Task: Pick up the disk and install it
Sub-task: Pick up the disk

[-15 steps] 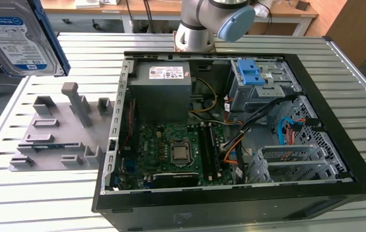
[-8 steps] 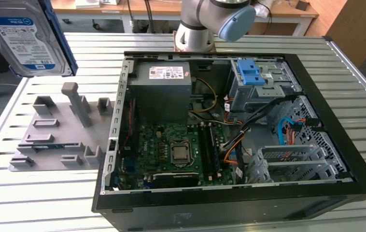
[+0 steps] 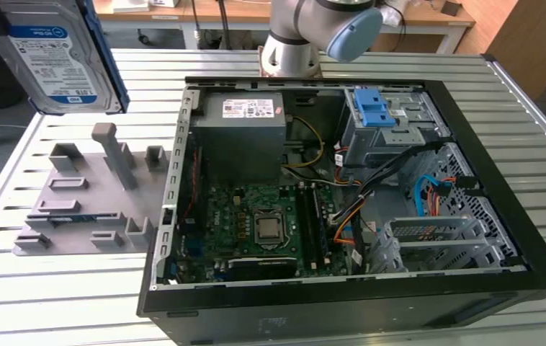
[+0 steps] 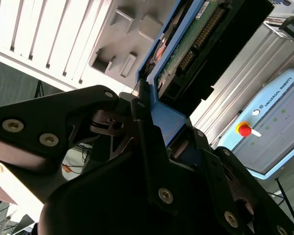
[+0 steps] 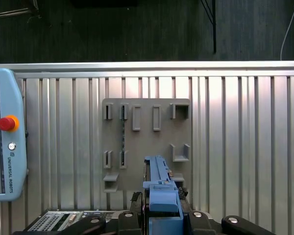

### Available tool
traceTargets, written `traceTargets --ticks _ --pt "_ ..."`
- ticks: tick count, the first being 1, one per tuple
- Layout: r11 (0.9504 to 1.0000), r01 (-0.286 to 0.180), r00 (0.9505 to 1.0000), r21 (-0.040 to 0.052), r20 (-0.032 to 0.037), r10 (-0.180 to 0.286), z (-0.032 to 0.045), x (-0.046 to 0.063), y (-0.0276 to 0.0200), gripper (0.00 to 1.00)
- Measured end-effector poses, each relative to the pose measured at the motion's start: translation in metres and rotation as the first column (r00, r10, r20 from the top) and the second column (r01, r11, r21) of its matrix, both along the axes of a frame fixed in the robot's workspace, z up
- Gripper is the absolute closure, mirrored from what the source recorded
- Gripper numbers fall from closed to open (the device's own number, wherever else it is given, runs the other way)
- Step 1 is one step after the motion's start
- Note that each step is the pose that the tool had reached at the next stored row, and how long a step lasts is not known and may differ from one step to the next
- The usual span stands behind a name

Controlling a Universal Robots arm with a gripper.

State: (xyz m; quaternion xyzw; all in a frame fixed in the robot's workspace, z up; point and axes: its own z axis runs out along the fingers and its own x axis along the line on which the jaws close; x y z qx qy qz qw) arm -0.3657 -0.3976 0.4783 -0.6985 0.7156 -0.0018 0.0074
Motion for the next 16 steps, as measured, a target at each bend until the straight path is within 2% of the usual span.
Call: traceTargets --ticks 16 --pt "1.0 0.0 1.0 0.0 -0.0005 0.0 0.0 0.036 0.0 0.63"
